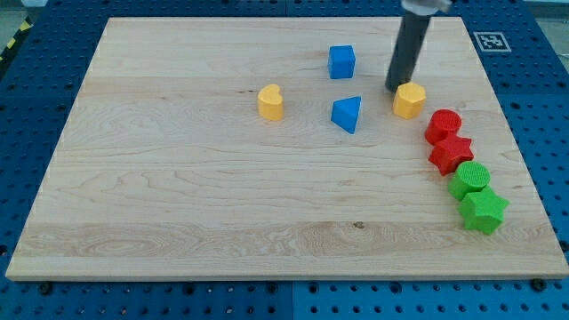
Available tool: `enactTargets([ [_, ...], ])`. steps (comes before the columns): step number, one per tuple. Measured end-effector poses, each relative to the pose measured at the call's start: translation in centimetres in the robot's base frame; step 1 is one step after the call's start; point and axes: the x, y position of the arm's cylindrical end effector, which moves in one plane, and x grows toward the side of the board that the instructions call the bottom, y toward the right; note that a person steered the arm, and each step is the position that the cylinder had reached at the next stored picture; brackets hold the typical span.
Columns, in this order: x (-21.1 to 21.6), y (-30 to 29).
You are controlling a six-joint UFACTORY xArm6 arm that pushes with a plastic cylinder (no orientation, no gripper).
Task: Slide the blue cube slightly left
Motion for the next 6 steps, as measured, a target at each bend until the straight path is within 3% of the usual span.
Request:
enactTargets([
  [1, -3.4, 1.3],
  [2, -3.8, -1.7],
  [6, -3.8, -19.0],
])
